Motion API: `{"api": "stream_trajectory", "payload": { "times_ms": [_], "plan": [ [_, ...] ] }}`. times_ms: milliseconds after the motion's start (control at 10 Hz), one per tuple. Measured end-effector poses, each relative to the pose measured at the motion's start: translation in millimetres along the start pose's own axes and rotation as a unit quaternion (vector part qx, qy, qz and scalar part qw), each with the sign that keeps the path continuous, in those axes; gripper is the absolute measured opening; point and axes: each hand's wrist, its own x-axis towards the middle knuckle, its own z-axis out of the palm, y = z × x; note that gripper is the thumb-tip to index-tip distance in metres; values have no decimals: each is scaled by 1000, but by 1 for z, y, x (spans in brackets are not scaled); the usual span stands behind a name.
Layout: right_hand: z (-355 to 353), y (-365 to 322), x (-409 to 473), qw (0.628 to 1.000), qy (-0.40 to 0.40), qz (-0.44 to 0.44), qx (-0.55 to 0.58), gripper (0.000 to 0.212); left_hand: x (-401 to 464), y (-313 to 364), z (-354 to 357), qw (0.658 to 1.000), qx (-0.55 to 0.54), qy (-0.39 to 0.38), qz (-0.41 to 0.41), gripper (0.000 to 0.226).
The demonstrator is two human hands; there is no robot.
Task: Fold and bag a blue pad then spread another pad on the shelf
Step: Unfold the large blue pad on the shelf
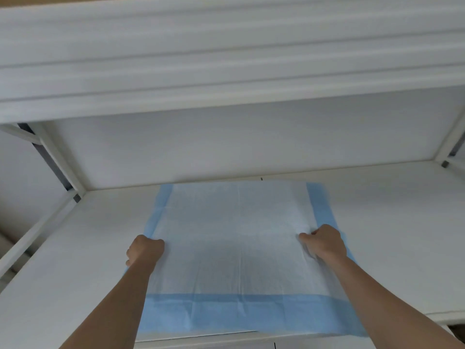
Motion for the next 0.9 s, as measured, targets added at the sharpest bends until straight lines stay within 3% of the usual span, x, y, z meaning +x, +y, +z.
{"api": "stream_trajectory", "payload": {
  "times_ms": [500,700,900],
  "plan": [
    [-93,93,27,999,-4,41,3,35,-100,60,66,998,-22,-40,40,14],
    [-121,119,30,999,-13,53,4,33,-125,74,85,994,-41,-82,65,31],
    [-125,137,26,998,34,53,16,28,-127,78,90,995,-17,-67,65,26]
  ]
}}
